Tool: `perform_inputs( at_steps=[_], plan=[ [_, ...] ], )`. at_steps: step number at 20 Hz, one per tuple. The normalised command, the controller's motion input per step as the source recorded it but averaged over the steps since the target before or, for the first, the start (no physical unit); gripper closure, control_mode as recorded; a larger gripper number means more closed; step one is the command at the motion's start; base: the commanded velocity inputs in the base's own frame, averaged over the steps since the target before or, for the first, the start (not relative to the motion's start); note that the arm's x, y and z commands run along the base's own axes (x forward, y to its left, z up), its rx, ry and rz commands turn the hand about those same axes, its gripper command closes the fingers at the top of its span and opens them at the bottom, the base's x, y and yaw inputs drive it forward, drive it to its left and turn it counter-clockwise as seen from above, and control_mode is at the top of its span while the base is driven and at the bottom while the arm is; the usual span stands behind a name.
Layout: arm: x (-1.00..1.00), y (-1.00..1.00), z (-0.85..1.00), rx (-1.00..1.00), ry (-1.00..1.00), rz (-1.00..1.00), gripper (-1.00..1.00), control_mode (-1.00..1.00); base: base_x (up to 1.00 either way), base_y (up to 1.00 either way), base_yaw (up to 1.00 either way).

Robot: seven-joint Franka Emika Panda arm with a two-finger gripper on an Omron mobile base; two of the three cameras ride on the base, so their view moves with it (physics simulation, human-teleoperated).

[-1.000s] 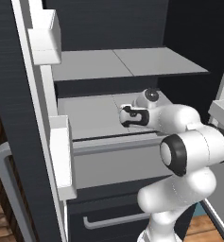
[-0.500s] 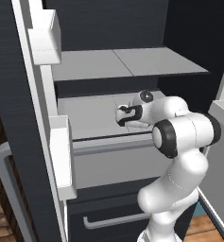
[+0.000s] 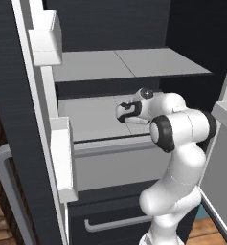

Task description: Take the cupcakes from the fridge and place them on the empty tray on the dining counter.

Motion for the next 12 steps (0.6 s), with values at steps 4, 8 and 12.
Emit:
perform_inputs(
  at_steps=[4,8,12],
  plan=[
    [-0.14,0.00,-0.22,0.02,-0.01,0.00,1.00,-1.00,0.00,0.00,0.00],
    [-0.71,-0.01,0.00,0.03,-0.37,0.00,1.00,-1.00,0.00,0.00,0.00],
    [-0.67,-0.07,0.16,0.05,-0.29,0.02,1.00,-1.00,0.00,0.00,0.00]
  ],
)
